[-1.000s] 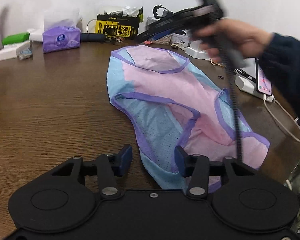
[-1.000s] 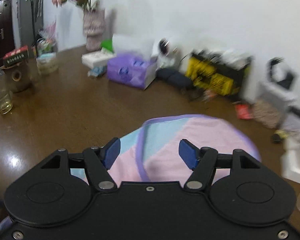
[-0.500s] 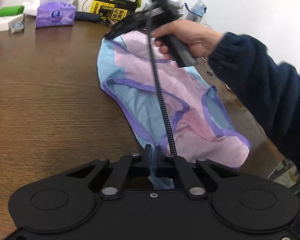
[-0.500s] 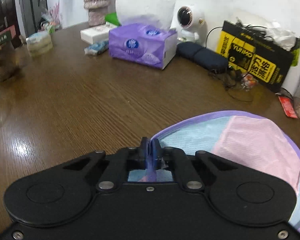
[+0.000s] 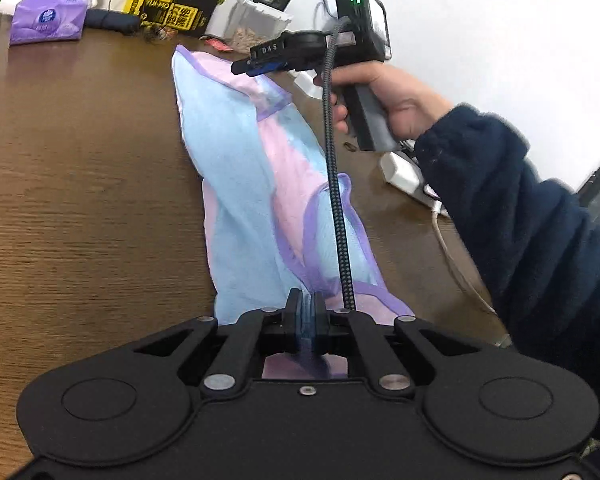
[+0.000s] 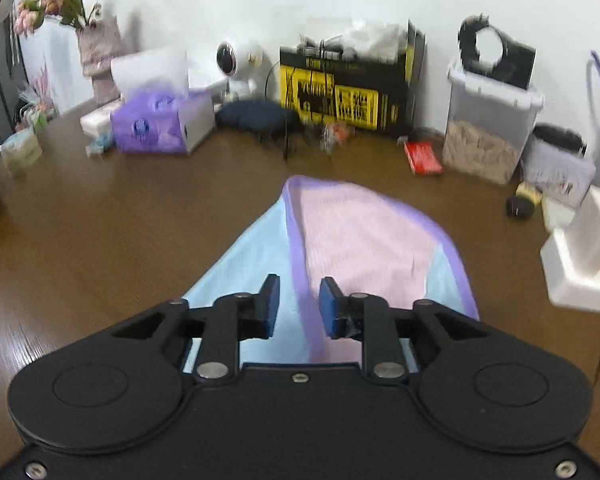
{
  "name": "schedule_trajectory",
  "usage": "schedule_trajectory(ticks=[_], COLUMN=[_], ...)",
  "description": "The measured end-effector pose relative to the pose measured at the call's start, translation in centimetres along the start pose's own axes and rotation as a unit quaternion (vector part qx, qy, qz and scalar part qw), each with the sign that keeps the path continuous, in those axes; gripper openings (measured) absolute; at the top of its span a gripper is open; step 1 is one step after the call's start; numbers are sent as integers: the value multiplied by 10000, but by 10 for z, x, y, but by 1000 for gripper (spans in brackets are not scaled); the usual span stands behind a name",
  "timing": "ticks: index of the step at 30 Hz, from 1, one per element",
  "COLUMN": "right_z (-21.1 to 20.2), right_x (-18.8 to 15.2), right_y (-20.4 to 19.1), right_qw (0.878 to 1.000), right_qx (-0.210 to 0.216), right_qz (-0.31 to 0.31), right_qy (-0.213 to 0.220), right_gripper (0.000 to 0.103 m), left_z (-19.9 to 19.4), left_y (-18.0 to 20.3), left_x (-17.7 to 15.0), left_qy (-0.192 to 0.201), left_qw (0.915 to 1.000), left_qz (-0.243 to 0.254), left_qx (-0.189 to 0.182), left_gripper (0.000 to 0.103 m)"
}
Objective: Fold clothes
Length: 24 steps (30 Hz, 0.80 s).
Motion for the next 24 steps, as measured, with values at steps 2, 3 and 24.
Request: schedule_trajectory(ticks=[2,3,24], right_z=[-19,-26,20], right_x=[9,13,43], right_y=[0,-2,-13], right_qw=[9993,9988,9920], right_qx=[188,230,-514], right_qz=[-37,-85,-1148], right_qy=[321,431,-55], right_gripper=[39,45,62], left_z=[-20,-27,38], left_y=[-17,-25,-39], left_x=[7,10,2], left_qy=[275,418,-378], left_qw=[9993,9985,9962], left_qz=[-239,-363,-393], left_qx=[-69,-33,675], left_gripper=[26,45,2])
Point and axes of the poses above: each gripper's, at about its wrist camera, not at the fingertips, and z roughly the way its jaws point, y to its right, x to its top, the point moved 3 cm from there along z, roughly the way its jaws point, and after that the axes turned 12 degrees about x, right-handed, at the moved point
